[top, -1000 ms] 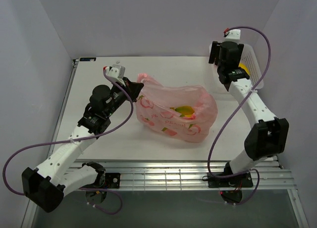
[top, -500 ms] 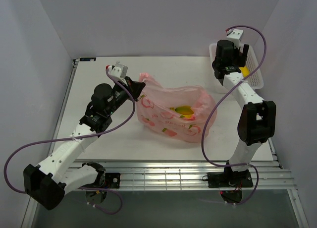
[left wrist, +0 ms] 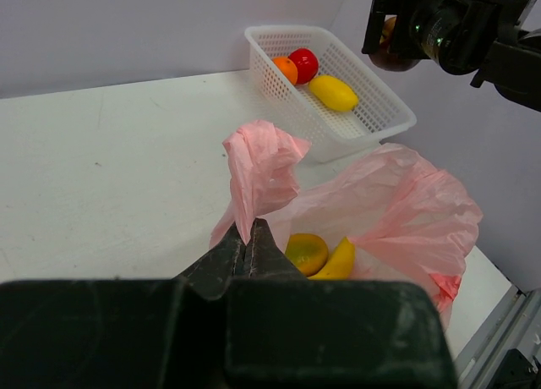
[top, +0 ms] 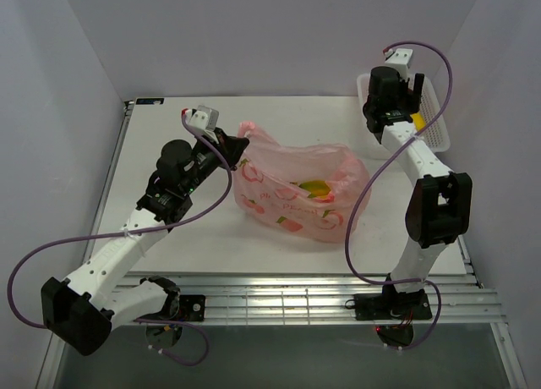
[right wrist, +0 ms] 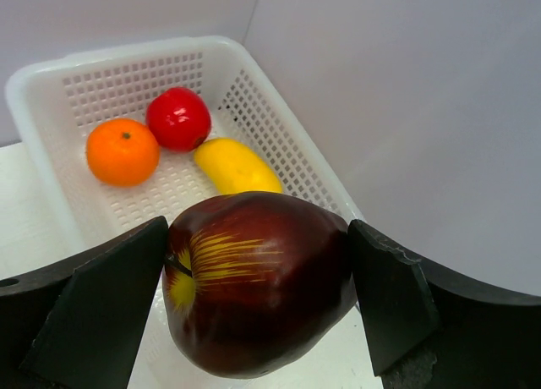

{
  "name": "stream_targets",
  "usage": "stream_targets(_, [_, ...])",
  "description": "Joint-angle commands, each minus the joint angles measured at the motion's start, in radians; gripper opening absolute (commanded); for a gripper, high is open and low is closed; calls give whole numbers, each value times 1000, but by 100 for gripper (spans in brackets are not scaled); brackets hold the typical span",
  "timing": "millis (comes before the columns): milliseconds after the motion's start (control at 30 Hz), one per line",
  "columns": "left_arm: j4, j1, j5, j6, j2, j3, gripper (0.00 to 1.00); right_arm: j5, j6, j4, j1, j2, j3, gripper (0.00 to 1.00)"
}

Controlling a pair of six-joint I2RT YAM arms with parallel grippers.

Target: Take the fake fruits out of the plastic bag

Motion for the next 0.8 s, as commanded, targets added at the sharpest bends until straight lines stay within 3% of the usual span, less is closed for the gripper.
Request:
stream_targets(0, [-13, 0, 8, 16, -8, 40, 0, -128, 30, -108, -6, -27, 98, 90])
stream_targets(100, [-20, 0, 4, 20, -20, 32, 0, -237, 76, -198, -15, -16, 171, 90])
stream_targets(200, [-24, 0, -7, 20, -34, 23, 0, -240, 137, -251, -17, -21, 159, 90])
stream_targets(300, [-35, 0, -10, 22, -42, 16, 0, -188, 185, -109, -17, -53, 0, 90])
stream_targets(400, [-62, 0, -15, 26, -45, 28, 0, -142, 159, 152, -17, -82, -175, 90])
stream_targets(500, [-92, 0, -18, 36, -43, 48, 0, -151, 157, 287, -31, -71, -250, 90])
stream_targets(633, [-132, 0, -32, 56, -51, 48, 0, -280, 174, 245, -80, 49, -173, 90])
stream_targets(733, [-113, 0, -29, 56, -72, 23, 0, -442, 287, 75, -147, 154, -23, 90])
stream_targets(767, [-107, 0, -26, 56, -85, 17, 0, -572, 332, 36, -185, 174, 8, 90])
